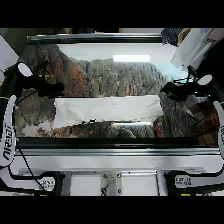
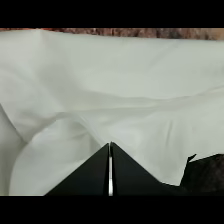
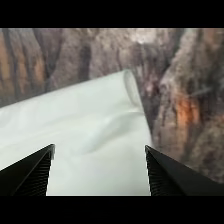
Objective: Fold the clothes and pants, and hang the long-sleeved shirts on hangers.
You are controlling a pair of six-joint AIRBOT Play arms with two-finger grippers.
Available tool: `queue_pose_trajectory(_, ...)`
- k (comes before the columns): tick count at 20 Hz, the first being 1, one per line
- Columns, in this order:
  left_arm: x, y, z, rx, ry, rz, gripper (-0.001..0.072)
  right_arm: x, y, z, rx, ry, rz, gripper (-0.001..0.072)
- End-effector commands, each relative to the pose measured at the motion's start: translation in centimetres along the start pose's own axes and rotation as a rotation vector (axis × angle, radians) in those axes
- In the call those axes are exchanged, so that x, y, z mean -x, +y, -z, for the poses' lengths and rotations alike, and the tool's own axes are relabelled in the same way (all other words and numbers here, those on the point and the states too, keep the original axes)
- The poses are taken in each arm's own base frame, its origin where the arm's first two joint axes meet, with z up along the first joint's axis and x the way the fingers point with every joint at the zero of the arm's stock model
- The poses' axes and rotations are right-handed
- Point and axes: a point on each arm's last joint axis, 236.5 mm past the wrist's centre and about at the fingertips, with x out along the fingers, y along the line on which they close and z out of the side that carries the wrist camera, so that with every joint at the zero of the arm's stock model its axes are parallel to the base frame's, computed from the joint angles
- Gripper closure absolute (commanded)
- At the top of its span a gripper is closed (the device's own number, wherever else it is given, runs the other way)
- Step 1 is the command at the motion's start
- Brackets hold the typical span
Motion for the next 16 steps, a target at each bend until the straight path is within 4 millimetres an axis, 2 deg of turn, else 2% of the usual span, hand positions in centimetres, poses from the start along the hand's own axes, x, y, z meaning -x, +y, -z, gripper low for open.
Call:
queue_pose_trajectory(1,0.5,-3.3,0.6,-0.066,-0.069,0.018,0.07,0.0,-4.8,2.3,-0.014,0.149,-0.018,0.0095)
queue_pose_trajectory(3,-0.5,-5.8,1.8,-0.099,-0.073,0.032,0.0699,-1.6,-6.8,2.9,-0.027,0.193,-0.019,0.0096)
queue_pose_trajectory(5,-1.7,-8.1,3.4,-0.139,-0.043,0.046,0.07,-3.5,-7.0,3.7,-0.03,0.232,-0.062,0.0096)
queue_pose_trajectory(7,-2.8,-10.3,4.7,-0.182,-0.023,0.058,0.0699,-5.3,-5.6,4.0,-0.059,0.249,-0.154,0.0096)
queue_pose_trajectory(10,-3.6,-13.0,5.3,-0.24,-0.039,0.078,0.0699,-7.5,-2.8,4.6,-0.083,0.274,-0.262,0.0097)
queue_pose_trajectory(14,-3.8,-14.9,5.3,-0.275,-0.07,0.096,0.0699,-9.5,-0.1,6.9,-0.031,0.344,-0.272,0.0099)
queue_pose_trajectory(15,-3.8,-14.9,5.2,-0.274,-0.072,0.096,0.0699,-9.7,0.5,7.4,-0.016,0.355,-0.274,0.0142)
queue_pose_trajectory(16,-3.8,-15.0,5.2,-0.274,-0.073,0.097,0.0699,-9.9,1.0,7.6,0.001,0.361,-0.276,0.0283)
